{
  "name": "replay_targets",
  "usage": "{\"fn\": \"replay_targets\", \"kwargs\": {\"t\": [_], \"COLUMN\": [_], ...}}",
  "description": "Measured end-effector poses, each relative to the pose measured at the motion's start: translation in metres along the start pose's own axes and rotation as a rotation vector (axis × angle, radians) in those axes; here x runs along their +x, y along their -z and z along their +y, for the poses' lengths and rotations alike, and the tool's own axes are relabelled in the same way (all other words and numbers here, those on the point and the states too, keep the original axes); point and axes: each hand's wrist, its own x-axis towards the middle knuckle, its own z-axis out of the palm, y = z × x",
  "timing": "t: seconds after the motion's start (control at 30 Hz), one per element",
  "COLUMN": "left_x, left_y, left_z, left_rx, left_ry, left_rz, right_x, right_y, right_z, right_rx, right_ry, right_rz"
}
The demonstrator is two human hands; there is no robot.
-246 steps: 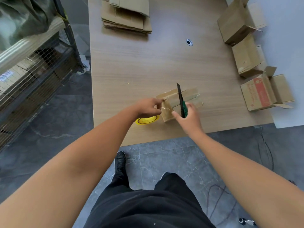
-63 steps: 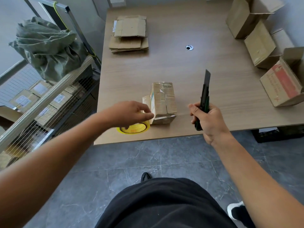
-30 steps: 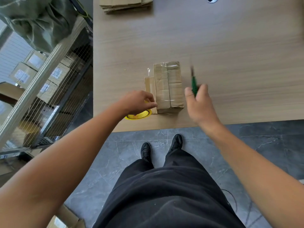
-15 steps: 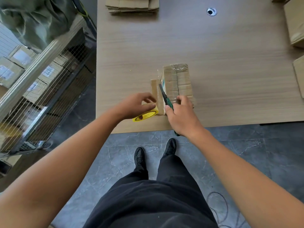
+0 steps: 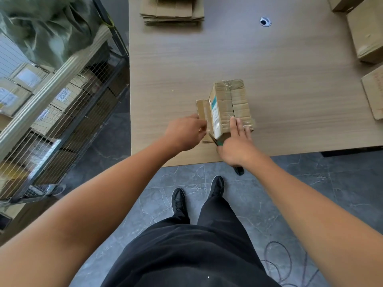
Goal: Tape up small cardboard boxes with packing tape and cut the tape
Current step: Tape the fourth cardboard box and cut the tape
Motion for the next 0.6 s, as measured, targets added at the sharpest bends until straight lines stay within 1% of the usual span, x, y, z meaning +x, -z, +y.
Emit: {"fn": "replay_targets", "kwargs": {"t": [0.07, 0.13, 0.2, 0.27, 0.33, 0.43, 0.47, 0.53, 0.6], "left_x": [-0.008, -0.016, -0.025, -0.033, -0.039, -0.045, -0.047, -0.050, -0.052], "left_y": [0.001, -0.001, -0.005, -0.011, -0.018, -0.023, -0.023, -0.025, -0.030], "left_z": [-0.006, -0.018, -0.037, -0.057, -0.075, -0.088, -0.090, -0.091, -0.094], "left_rx": [-0.066, -0.055, 0.015, 0.075, 0.101, 0.148, 0.158, 0.174, 0.191], "left_ry": [-0.023, -0.022, 0.028, 0.107, 0.133, 0.149, 0.146, 0.119, 0.102], "left_rz": [0.102, 0.182, 0.152, 0.088, 0.132, 0.290, 0.322, 0.358, 0.347], "right_x": [-0.002, -0.003, -0.006, -0.011, -0.019, -0.034, -0.038, -0.042, -0.038], "right_y": [-0.004, -0.002, 0.001, 0.002, -0.005, -0.024, -0.030, -0.041, -0.050], "right_z": [0.001, 0.005, 0.010, 0.014, 0.015, 0.004, -0.001, -0.015, -0.031], "right_rx": [-0.018, 0.122, 0.351, 0.467, 0.410, 0.209, 0.156, 0.110, 0.104], "right_ry": [0.016, 0.061, 0.058, 0.069, 0.120, 0.191, 0.214, 0.260, 0.305], "right_rz": [-0.010, -0.012, 0.017, 0.097, 0.263, 0.578, 0.643, 0.683, 0.693]}}
